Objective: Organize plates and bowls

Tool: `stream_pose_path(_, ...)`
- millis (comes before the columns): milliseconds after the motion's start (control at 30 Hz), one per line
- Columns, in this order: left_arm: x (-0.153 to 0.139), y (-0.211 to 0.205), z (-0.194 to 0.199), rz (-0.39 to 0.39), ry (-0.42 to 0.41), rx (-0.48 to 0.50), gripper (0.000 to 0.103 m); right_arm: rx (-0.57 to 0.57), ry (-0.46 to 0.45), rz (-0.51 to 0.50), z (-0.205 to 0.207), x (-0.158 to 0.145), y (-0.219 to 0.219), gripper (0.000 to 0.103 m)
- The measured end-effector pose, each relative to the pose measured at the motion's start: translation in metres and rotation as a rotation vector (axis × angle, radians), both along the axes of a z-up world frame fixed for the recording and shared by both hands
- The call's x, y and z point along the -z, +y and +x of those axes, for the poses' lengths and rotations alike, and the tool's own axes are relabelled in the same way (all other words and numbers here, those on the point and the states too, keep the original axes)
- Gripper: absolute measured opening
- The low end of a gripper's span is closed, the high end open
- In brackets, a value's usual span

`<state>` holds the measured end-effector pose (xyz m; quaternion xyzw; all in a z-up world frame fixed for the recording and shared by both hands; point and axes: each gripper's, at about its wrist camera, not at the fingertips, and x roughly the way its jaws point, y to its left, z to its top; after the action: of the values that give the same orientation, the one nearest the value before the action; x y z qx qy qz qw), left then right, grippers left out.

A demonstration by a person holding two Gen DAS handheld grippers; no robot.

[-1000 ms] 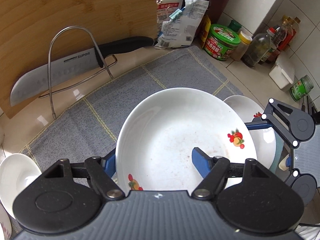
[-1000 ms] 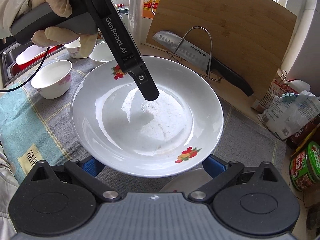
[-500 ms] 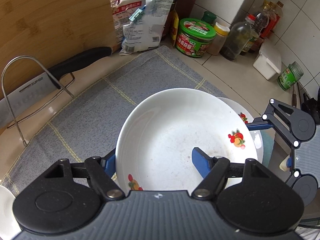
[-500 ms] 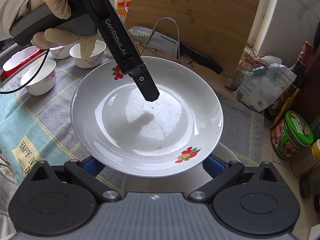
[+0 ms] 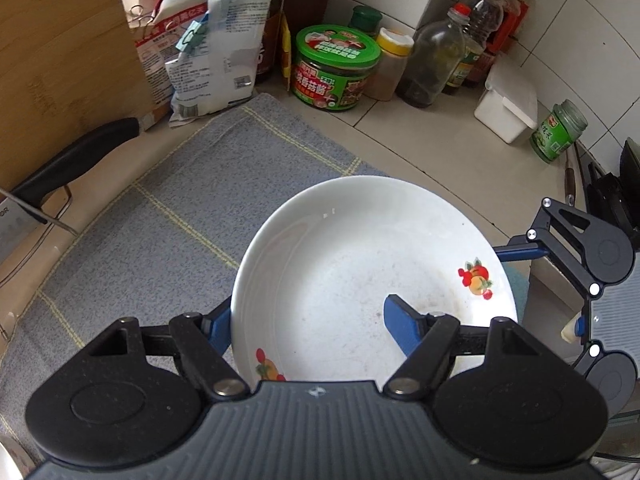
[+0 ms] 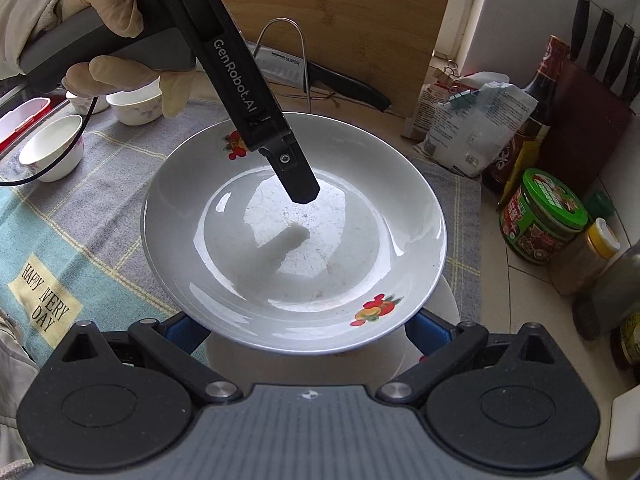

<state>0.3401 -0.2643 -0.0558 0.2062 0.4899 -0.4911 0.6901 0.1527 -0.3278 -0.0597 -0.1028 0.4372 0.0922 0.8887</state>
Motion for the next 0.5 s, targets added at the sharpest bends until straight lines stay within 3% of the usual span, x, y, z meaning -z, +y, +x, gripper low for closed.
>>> stream_pose_path(500, 0.016, -0.033, -0.013, 0.010, 0.038, 0.058, 0.075, 0.064, 0.034, 0.007, -0.017, 0.011, -0.023, 0.103)
